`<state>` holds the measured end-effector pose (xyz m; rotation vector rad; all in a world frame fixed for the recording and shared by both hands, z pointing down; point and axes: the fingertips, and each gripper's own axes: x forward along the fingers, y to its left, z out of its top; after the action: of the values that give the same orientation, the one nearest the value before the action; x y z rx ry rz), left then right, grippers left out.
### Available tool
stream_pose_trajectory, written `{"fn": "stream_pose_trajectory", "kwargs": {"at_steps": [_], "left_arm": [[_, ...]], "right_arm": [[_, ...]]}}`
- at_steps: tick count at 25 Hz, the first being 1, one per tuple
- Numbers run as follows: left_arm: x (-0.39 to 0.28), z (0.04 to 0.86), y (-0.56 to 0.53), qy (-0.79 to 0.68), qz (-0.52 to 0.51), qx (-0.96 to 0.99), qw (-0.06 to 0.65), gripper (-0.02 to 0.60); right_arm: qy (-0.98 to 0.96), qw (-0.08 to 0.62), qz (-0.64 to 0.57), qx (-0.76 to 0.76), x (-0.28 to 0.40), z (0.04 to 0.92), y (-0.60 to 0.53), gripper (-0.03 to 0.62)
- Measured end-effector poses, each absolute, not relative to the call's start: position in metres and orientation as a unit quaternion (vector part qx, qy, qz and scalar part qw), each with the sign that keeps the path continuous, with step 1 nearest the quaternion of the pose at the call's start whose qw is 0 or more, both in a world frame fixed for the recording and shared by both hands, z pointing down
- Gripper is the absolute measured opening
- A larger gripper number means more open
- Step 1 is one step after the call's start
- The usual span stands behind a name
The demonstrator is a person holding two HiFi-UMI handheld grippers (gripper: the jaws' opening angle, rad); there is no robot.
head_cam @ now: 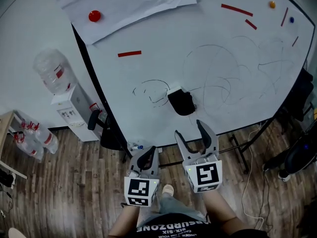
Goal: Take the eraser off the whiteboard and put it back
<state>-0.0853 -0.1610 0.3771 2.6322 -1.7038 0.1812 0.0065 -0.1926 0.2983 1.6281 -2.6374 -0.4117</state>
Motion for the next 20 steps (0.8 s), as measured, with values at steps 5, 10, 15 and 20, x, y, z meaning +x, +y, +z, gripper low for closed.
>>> {"fn": "stream_pose_trajectory", "kwargs": {"at_steps": [5, 10, 15, 20], "left_arm": [[-0.083, 0.375, -0.184, -0.537, 0.058, 0.842, -0.001, 0.008], [-0.080, 0.381, -0.201, -0.530, 0.063, 0.846, 0.003, 0.008], [-0.083, 0.384, -0.214, -0.531, 0.064, 0.845, 0.008, 0.008], [-0.084, 0.389, -0.226, -0.531, 0.066, 0.845, 0.011, 0.008]], "right_arm": [[-0.838, 0.030, -0.155, 0.523, 0.002, 0.299, -0.219, 0.262], [-0.833, 0.052, -0.157, 0.528, -0.002, 0.306, -0.241, 0.262], [-0.829, 0.069, -0.170, 0.528, -0.009, 0.311, -0.261, 0.262], [-0.822, 0.085, -0.174, 0.535, -0.011, 0.315, -0.278, 0.262]]}}
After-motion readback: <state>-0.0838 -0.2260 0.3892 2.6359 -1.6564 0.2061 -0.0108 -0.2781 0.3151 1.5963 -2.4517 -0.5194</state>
